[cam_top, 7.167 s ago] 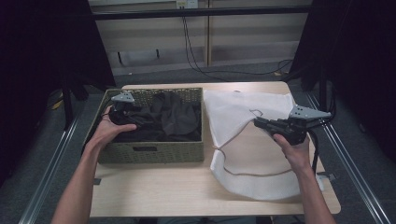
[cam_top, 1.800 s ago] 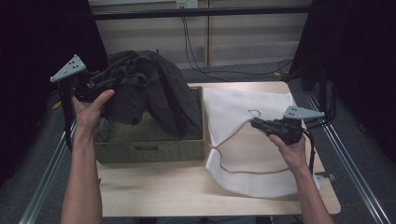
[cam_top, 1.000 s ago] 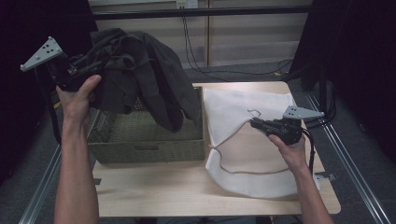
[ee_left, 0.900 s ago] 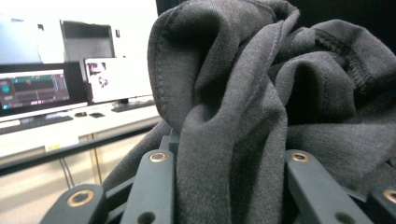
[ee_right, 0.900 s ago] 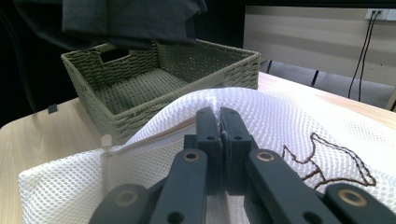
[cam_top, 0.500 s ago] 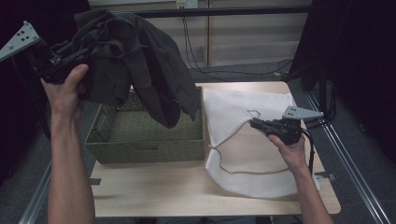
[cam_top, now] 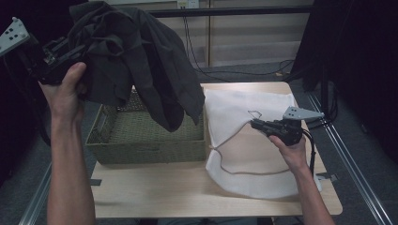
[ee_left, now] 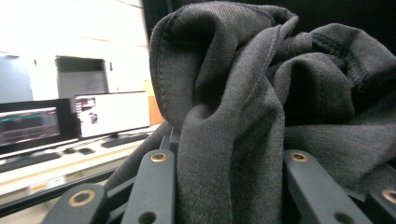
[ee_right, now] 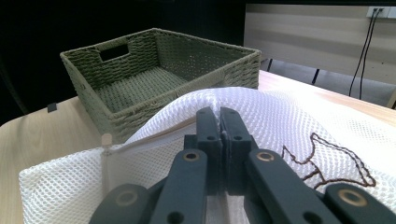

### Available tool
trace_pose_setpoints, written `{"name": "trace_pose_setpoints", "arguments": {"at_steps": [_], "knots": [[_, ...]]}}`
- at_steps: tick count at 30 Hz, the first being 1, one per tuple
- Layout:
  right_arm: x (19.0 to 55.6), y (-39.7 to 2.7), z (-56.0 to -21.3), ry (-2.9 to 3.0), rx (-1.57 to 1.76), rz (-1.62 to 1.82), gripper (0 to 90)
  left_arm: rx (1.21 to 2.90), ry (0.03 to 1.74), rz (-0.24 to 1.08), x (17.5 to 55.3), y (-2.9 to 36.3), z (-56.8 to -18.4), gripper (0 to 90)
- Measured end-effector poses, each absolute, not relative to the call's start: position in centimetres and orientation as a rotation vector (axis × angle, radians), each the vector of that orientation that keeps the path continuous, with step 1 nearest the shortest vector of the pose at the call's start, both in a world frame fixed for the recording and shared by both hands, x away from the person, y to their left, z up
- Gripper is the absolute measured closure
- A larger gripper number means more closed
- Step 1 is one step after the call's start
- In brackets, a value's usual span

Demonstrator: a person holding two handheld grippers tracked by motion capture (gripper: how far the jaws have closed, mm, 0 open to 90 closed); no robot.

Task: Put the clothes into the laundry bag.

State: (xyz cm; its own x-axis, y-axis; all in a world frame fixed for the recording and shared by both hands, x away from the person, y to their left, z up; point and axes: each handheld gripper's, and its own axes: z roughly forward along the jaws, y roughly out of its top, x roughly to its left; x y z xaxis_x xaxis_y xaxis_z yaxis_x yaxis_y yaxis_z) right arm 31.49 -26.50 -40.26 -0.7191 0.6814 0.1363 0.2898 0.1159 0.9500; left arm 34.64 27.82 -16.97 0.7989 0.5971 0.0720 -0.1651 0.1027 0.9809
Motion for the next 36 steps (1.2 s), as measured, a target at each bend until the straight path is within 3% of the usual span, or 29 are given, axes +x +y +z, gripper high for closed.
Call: {"name": "trace_pose_setpoints", "arguments": {"at_steps": [36], "knots": [[31.8,-26.0,-40.5,2.075,0.948,1.635,88.5,1.34,0.197,0.386,29.7,20.7,-19.8,68.8]]}}
